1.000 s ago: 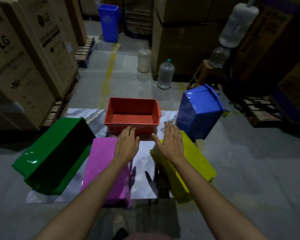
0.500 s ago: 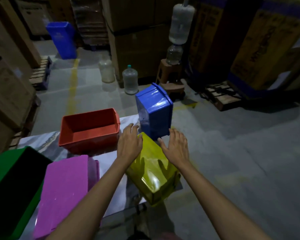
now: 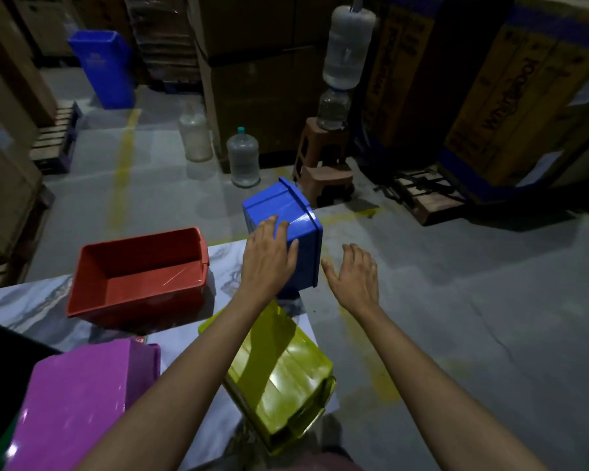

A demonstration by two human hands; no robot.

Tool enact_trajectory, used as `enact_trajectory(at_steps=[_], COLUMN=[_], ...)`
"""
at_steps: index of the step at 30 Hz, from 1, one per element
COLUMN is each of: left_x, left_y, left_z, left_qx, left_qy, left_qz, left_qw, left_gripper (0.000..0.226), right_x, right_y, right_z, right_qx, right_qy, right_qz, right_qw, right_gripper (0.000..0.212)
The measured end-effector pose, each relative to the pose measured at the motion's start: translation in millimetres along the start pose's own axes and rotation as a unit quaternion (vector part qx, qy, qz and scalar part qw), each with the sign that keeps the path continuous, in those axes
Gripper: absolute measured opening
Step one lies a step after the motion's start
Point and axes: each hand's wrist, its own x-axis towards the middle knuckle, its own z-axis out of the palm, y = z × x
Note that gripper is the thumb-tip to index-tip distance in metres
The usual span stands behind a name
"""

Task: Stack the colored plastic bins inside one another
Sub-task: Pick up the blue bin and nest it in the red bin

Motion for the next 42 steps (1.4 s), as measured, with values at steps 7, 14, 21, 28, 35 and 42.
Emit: enact_trajectory(at_steps=[7, 14, 21, 28, 35, 42], left_x=[52.4, 125.8, 150.3, 100.0, 61.1, 103.8], left_y=[28.5, 72.4, 83.6, 83.1, 60.7, 40.5], left_z=[30.6, 58.9, 77.2, 61.9, 28.4, -18.6], left_qx=[0.027, -0.048, -0.035, -0.165, 0.084, 0.253], left_qy=[-0.009, -0.024, -0.086, 0.065, 0.082, 0.103], left_qz=[-0.059, -0.290, -0.325, -0.351, -0.276, -0.147], left_qw=[0.998, 0.956, 0.941, 0.919, 0.954, 0.951], left_gripper=[0.044, 0.076, 0.056, 0.060, 0.085, 0.059], right_x=[53.3, 82.1, 89.8, 112.0, 141.1, 165.3], right_y=[18.7, 47.9, 31.4, 5.6, 43.5, 43.8], right_z=[54.3, 102.2, 118.6, 79.5, 40.4, -23.5], right_qx=[0.029, 0.244, 0.612, 0.664, 0.406, 0.285], right_qy=[-0.030, -0.269, -0.418, -0.453, -0.271, -0.145], right_qz=[-0.046, 0.015, 0.499, 0.494, 0.176, -0.197], right_qw=[0.998, 0.932, 0.449, 0.331, 0.855, 0.927], right_gripper=[0.052, 0.038, 0.024, 0.031, 0.041, 0.065])
